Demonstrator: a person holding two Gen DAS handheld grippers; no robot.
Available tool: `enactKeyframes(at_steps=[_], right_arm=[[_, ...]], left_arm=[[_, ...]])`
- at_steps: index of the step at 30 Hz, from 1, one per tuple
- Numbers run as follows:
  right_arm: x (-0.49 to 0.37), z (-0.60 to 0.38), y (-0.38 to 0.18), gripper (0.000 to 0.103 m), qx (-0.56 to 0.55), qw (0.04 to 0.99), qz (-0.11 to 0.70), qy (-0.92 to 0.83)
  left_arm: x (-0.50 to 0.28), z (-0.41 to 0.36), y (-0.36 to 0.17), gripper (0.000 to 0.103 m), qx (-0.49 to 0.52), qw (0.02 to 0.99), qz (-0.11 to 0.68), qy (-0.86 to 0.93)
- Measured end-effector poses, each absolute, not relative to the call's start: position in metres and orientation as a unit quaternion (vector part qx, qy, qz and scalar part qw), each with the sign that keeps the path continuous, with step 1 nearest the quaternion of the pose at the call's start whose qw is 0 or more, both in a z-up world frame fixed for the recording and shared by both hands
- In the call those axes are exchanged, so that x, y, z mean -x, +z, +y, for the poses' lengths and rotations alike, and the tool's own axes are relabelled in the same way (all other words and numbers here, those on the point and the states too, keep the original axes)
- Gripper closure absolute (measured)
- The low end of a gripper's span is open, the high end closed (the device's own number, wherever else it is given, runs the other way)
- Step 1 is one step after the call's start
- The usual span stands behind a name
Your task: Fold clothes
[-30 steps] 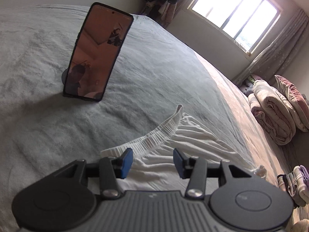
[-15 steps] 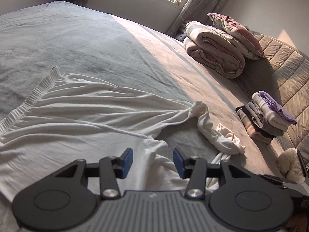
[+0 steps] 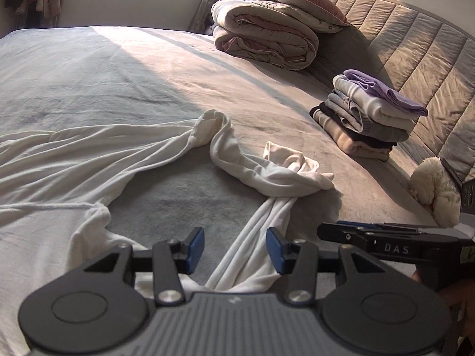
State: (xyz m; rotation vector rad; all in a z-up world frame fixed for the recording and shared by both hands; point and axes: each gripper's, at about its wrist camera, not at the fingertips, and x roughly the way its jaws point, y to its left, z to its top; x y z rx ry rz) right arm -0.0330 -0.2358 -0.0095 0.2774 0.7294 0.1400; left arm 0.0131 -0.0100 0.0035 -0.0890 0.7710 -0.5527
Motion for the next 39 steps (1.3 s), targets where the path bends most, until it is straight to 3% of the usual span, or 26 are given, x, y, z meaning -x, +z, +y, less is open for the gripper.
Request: enactKeyframes(at_steps=[11, 14, 16, 25, 37, 38, 39], right_arm=[[0.031, -0.251, -0.001, 0.059, -0.161, 0.919, 0.356, 0.056], [0.029, -0.256, 0.002, 0.059, -0.174, 0.918, 0.353, 0.054], [0.026, -0.258, 0.002, 0.059, -0.185, 0.915, 0.355, 0.054], [0.022, -0.260, 0.004, 0.059, -0.233, 0.899, 0.367, 0.052], [0.019, -0.239, 0.003, 0.059, -0.209, 0.888, 0.405, 0.055], [0.019, -0.236, 0.001, 0.060, -0.206, 0.886, 0.412, 0.057], [0.019, -0.233, -0.002, 0.074, -0.204, 0.884, 0.417, 0.061]], left_arm=[[-0.031, -0.053, -0.017, 0.058, 0.029, 0.894, 0.370, -0.250], [-0.031, -0.053, -0.017, 0.086, 0.026, 0.887, 0.375, -0.268], [-0.029, -0.050, -0.016, 0.092, 0.033, 0.875, 0.383, -0.293], [0.003, -0.046, -0.002, 0.093, 0.053, 0.811, 0.398, -0.426], [0.037, -0.020, 0.005, 0.093, 0.058, 0.758, 0.381, -0.526], [0.037, -0.018, 0.006, 0.093, 0.060, 0.756, 0.379, -0.530], [0.038, -0.015, 0.008, 0.093, 0.061, 0.755, 0.376, -0.534]])
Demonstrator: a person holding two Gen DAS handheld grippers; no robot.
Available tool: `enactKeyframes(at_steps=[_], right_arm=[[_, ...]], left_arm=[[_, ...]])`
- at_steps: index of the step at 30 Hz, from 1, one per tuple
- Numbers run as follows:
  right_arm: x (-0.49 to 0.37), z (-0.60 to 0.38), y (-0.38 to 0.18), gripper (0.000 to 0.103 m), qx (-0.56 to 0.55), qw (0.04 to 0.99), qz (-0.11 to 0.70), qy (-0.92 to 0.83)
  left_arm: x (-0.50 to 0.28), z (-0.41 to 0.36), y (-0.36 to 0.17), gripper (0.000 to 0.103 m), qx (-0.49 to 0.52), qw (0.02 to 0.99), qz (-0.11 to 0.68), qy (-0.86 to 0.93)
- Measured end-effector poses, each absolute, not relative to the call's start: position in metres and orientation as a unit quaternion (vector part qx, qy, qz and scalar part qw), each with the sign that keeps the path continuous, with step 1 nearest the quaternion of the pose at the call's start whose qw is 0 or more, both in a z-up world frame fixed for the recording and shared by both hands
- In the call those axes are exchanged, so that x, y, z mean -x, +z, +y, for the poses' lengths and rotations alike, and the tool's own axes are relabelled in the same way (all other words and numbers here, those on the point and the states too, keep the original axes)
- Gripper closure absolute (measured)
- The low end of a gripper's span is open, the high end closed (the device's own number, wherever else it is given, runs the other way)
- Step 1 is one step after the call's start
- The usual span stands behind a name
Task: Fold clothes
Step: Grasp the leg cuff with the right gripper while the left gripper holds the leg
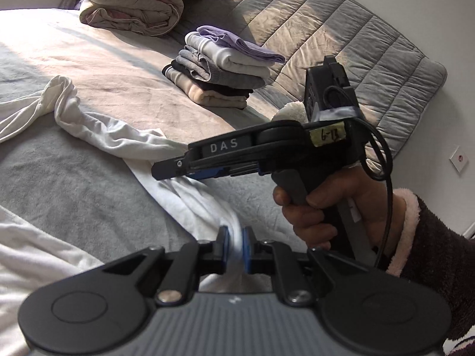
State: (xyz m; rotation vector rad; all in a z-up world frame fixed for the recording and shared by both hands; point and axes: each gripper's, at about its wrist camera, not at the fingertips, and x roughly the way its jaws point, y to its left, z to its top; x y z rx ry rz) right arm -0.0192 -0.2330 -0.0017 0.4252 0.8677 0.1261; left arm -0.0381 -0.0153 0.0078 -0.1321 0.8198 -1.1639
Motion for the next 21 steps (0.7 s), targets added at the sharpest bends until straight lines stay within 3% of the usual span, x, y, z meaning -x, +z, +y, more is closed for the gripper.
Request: enactKeyframes(at_steps=[1, 2, 12, 14, 21], right_arm=[[0.020, -0.230, -0.004, 0.093, -0.202, 0.882, 0.421, 0.064], [0.021, -0.229, -0.005, 0.095, -0.206, 0.881, 0.421, 0.063], [0.072, -0.260, 0.033, 0.096, -0.239, 0.914, 0.329, -0.013], [0.085, -0.262, 0.040, 0.096, -0.222, 0.924, 0.308, -0.038], [0.125, -0.261, 0.056, 0.096, -0.154, 0.948, 0.261, -0.101]], left_arm=[[0.038, -0.013, 0.010, 0.093, 0.061, 0.756, 0.372, -0.536], [0.039, -0.012, 0.012, 0.093, 0.060, 0.757, 0.369, -0.536], [0.027, -0.003, 0.015, 0.093, 0.103, 0.783, 0.358, -0.499], [0.025, -0.006, 0.014, 0.097, 0.109, 0.787, 0.358, -0.491], [0.027, -0.020, 0.011, 0.097, 0.098, 0.792, 0.363, -0.481]])
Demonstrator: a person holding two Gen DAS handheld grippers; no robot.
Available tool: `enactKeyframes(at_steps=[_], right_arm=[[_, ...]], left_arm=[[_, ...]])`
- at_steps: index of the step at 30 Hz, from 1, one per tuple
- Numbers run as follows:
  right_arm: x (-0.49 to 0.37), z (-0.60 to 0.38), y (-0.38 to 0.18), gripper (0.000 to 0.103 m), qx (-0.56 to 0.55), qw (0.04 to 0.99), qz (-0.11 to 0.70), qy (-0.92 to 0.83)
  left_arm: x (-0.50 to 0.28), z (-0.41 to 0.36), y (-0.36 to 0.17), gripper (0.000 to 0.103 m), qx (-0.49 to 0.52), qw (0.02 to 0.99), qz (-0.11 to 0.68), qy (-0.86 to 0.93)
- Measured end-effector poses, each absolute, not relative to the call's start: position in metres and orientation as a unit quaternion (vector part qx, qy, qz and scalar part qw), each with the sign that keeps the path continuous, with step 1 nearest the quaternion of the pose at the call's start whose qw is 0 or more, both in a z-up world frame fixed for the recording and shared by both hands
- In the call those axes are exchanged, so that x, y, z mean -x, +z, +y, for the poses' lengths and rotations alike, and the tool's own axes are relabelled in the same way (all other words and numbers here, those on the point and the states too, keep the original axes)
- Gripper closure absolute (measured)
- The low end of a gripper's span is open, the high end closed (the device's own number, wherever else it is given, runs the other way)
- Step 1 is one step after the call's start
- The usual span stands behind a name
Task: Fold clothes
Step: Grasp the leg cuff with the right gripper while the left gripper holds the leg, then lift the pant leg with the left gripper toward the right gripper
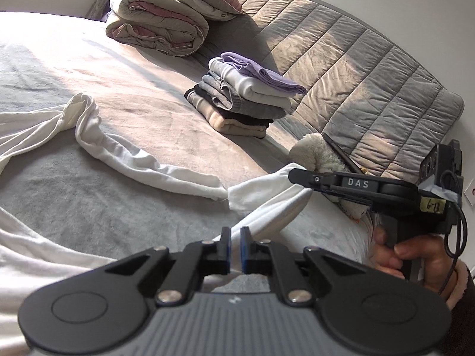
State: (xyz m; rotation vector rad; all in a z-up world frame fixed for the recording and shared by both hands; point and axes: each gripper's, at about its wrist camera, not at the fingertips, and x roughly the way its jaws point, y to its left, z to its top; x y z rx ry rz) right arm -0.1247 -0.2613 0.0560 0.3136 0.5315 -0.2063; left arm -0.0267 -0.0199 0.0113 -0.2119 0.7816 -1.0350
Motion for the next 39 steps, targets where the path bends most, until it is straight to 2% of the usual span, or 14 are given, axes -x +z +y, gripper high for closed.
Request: enactKeyframes(at_steps=[7, 13, 17, 20, 26, 28, 29, 30, 31, 34, 39], right_arm=[[0.129, -0.268, 0.051, 0.096, -0.164, 0.937, 0.283, -0.120], [0.085, -0.275, 0.042, 0.095, -0.191, 0.922, 0.311, -0.131], [0.054, -0.279, 0.027, 0.095, -0.211, 0.908, 0.330, -0.148], [0.036, -0.283, 0.018, 0.094, -0.233, 0.898, 0.341, -0.152], [0.018, -0.295, 0.015, 0.089, -0.260, 0.893, 0.346, -0.126], [0.021, -0.300, 0.019, 0.083, -0.259, 0.896, 0.340, -0.120], [0.025, -0.303, 0.021, 0.075, -0.255, 0.899, 0.335, -0.122], [0.029, -0.305, 0.022, 0.061, -0.251, 0.901, 0.330, -0.126], [0.033, -0.308, 0.024, 0.056, -0.245, 0.905, 0.324, -0.129], [0.044, -0.315, 0.021, 0.056, -0.227, 0.907, 0.331, -0.131], [0.061, -0.318, 0.009, 0.056, -0.211, 0.902, 0.360, -0.112]], left_arm=[[0.026, -0.011, 0.002, 0.097, 0.098, 0.802, 0.376, -0.454], [0.019, 0.007, -0.001, 0.090, 0.103, 0.810, 0.384, -0.431], [0.017, 0.014, -0.001, 0.089, 0.104, 0.810, 0.387, -0.428], [0.016, 0.012, -0.001, 0.084, 0.095, 0.809, 0.388, -0.432], [0.018, -0.001, -0.003, 0.066, 0.057, 0.809, 0.389, -0.436], [0.018, -0.005, -0.003, 0.059, 0.047, 0.811, 0.383, -0.440], [0.019, -0.008, -0.003, 0.058, 0.040, 0.812, 0.379, -0.443], [0.020, -0.011, -0.003, 0.055, 0.032, 0.812, 0.376, -0.445], [0.021, -0.015, -0.003, 0.053, 0.024, 0.812, 0.373, -0.448], [0.024, -0.026, -0.007, 0.050, 0.001, 0.812, 0.369, -0.453], [0.034, -0.043, -0.014, 0.052, -0.056, 0.824, 0.348, -0.443]])
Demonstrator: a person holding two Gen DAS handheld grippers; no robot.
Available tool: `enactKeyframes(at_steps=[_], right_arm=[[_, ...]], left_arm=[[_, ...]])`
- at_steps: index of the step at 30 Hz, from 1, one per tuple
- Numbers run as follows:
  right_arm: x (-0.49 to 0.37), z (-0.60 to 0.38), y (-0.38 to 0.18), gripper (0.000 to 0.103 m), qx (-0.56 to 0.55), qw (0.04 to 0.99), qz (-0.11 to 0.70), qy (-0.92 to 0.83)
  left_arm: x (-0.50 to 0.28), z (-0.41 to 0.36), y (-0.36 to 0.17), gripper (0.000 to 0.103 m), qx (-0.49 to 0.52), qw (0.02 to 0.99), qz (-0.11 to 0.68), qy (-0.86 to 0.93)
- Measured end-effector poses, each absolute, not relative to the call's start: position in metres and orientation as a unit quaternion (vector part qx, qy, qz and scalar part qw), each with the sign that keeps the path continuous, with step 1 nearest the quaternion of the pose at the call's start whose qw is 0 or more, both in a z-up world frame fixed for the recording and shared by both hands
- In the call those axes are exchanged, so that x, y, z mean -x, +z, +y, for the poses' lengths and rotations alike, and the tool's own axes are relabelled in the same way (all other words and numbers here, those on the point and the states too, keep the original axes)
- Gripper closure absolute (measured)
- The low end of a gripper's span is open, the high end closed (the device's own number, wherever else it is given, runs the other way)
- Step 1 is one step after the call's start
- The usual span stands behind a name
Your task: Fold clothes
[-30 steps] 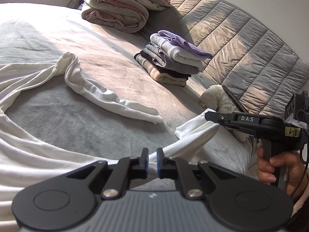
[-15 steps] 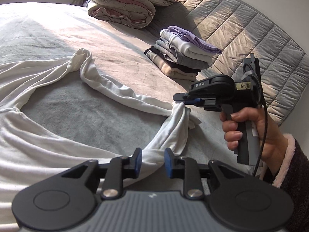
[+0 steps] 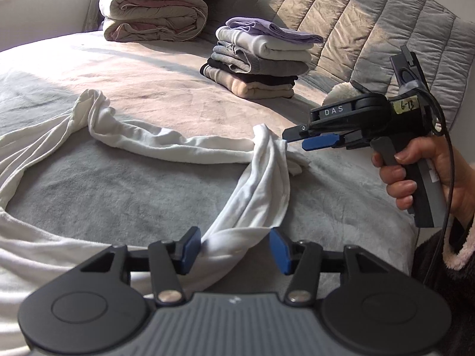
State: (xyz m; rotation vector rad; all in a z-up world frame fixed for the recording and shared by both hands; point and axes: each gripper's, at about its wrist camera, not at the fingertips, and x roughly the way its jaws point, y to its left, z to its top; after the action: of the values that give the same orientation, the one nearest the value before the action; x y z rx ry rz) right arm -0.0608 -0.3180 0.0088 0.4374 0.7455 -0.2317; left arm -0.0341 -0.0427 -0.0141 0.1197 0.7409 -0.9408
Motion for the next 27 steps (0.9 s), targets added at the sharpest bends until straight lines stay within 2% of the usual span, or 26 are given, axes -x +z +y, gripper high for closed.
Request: enactKeyframes(at_steps=[2, 3, 4, 5, 6, 8, 14, 20, 27], right_arm=[[0.063, -0.313, 0.004, 0.056, -0.201, 0.900, 0.374, -0.097], [0.063, -0.311, 0.001, 0.057, -0.192, 0.901, 0.379, -0.091], [0.062, -0.308, -0.001, 0.068, -0.182, 0.901, 0.383, -0.085], [0.061, -0.306, -0.003, 0.080, -0.172, 0.903, 0.386, -0.081], [0.061, -0.306, -0.003, 0.099, -0.166, 0.905, 0.385, -0.079], [0.067, -0.308, 0.002, 0.099, -0.164, 0.909, 0.374, -0.084], [0.097, -0.326, 0.026, 0.099, -0.157, 0.922, 0.333, -0.118], [0.130, -0.338, 0.045, 0.099, -0.130, 0.933, 0.300, -0.147], [0.112, -0.348, 0.017, 0.098, -0.143, 0.911, 0.359, -0.142]], left_arm=[[0.036, -0.047, -0.016, 0.059, -0.073, 0.833, 0.340, -0.431], [0.037, -0.049, -0.017, 0.070, -0.080, 0.836, 0.337, -0.425], [0.037, -0.050, -0.017, 0.080, -0.082, 0.839, 0.334, -0.421], [0.037, -0.049, -0.016, 0.085, -0.077, 0.841, 0.334, -0.419], [0.036, -0.047, -0.014, 0.091, -0.070, 0.843, 0.331, -0.418], [0.037, -0.042, -0.008, 0.097, -0.055, 0.848, 0.321, -0.418], [0.042, -0.025, 0.009, 0.098, -0.012, 0.859, 0.292, -0.420], [0.037, -0.016, 0.019, 0.098, 0.040, 0.849, 0.300, -0.433], [0.012, -0.022, 0.005, 0.099, 0.089, 0.839, 0.335, -0.420]])
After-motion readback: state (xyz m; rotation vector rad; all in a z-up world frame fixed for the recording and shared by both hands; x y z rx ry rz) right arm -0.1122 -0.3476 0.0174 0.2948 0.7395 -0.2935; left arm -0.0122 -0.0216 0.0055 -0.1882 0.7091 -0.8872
